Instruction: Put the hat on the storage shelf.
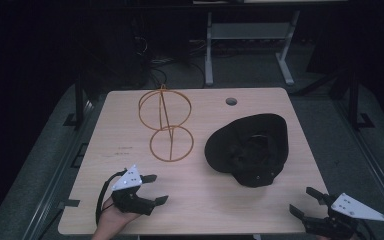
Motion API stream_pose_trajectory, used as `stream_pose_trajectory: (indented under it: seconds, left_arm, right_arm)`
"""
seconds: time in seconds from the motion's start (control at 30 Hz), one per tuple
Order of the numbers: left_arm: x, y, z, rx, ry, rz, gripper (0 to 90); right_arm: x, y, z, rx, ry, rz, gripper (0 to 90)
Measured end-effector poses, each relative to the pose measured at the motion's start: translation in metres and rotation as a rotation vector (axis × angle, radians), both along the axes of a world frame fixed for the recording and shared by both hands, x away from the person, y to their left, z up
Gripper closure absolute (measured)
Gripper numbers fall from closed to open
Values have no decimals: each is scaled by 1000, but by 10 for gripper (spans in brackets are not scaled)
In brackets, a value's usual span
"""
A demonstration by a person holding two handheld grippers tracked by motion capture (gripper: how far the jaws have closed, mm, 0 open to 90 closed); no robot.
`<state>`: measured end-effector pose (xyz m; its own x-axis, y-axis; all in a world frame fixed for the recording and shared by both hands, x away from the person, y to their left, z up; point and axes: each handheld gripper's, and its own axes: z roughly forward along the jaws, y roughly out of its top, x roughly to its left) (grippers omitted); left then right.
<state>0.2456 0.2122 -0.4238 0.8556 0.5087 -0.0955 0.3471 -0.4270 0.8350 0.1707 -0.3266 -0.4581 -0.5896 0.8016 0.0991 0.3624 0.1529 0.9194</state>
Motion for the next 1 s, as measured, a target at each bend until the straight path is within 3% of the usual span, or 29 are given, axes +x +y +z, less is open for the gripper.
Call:
stream_pose_trajectory:
  seconds: [0.47, 1.0]
  left_arm:
    - [9, -57, 17, 12, -36, -101, 208]
    - [34, -128, 37, 59, -67, -188, 193]
  right_arm:
    - [-1, 1, 1, -6, -10, 6, 140]
    - [-1, 3, 2, -8, -11, 21, 140]
